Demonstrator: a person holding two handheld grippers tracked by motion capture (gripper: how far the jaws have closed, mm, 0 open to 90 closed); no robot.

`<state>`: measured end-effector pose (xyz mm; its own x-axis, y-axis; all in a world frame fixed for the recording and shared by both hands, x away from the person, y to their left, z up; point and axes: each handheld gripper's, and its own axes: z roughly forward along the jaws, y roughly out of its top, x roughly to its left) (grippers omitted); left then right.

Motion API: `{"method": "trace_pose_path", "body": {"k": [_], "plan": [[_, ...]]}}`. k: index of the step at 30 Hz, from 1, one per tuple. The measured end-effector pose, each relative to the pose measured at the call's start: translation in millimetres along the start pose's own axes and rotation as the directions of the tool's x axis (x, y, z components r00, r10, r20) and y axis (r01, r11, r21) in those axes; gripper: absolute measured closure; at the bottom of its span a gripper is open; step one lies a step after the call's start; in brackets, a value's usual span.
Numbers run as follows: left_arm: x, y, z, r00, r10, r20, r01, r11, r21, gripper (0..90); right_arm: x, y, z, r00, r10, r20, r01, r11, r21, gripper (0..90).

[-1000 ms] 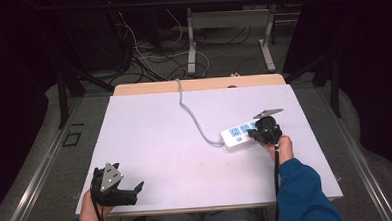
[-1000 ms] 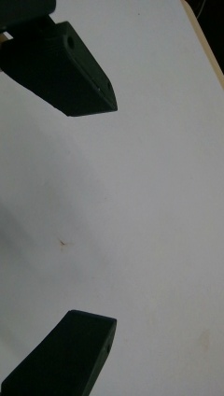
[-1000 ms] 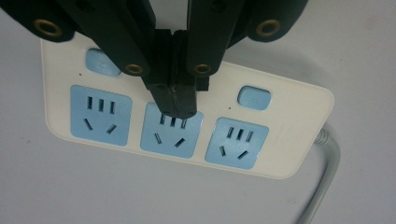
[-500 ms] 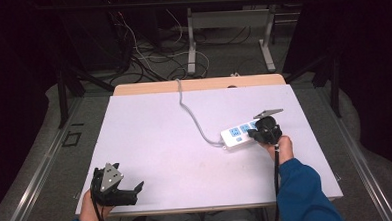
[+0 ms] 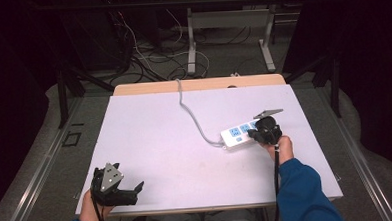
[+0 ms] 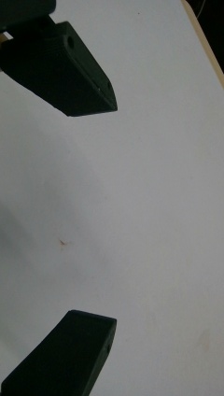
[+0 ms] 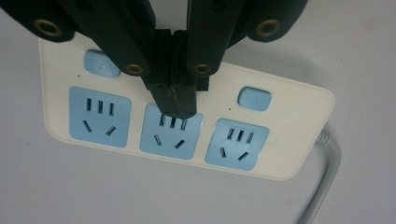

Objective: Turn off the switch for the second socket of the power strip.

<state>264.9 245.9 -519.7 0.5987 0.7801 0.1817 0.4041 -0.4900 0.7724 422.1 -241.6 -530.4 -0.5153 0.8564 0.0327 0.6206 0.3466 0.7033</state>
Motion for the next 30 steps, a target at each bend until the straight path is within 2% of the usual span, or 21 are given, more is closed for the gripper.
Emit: {"method": "trace_pose_path", "body": {"k": [8,11,14,18,19,23,30], "plan": [[-0.6,-0.3,0.3,0.9999,-0.013,0.008,0.013,0.9999,-0.003,0.5,1.9,0.3,0.1,0.9999,-0.011,0.012,0.011,0.9999,0.001,90.0],[-0.9,-0.3,1.3,0.9999,-0.011,0.009,0.011,0.9999,0.001,0.6,2.8,0.6,0.1,0.9997,-0.012,0.023,0.012,0.9999,-0.002,90.0],[-0.9,-0.1,2.3,1.0000,-0.003,0.001,0.003,1.0000,0.000,0.6,2.0,0.2,0.1,0.9999,-0.012,0.013,0.012,0.9999,-0.001,90.0],[-1.6,-0.2,2.1,0.9999,-0.014,0.007,0.014,0.9999,-0.002,0.6,3.0,0.3,0.0,0.9997,-0.012,0.022,0.012,0.9999,-0.002,90.0],[-0.6,0.0,1.9,1.0000,-0.001,0.001,0.001,1.0000,0.002,0.6,3.1,0.2,0.2,0.9995,-0.017,0.026,0.017,0.9998,-0.001,90.0],[-1.8,-0.2,1.1,0.9999,-0.014,0.008,0.014,0.9999,0.000,0.6,4.9,-0.4,-0.1,0.9990,-0.029,0.035,0.029,0.9996,-0.007,90.0],[-1.6,0.0,1.0,0.9999,-0.009,0.011,0.009,1.0000,0.001,0.5,4.6,-1.0,-0.1,0.9991,-0.026,0.033,0.027,0.9996,-0.011,90.0]]}}
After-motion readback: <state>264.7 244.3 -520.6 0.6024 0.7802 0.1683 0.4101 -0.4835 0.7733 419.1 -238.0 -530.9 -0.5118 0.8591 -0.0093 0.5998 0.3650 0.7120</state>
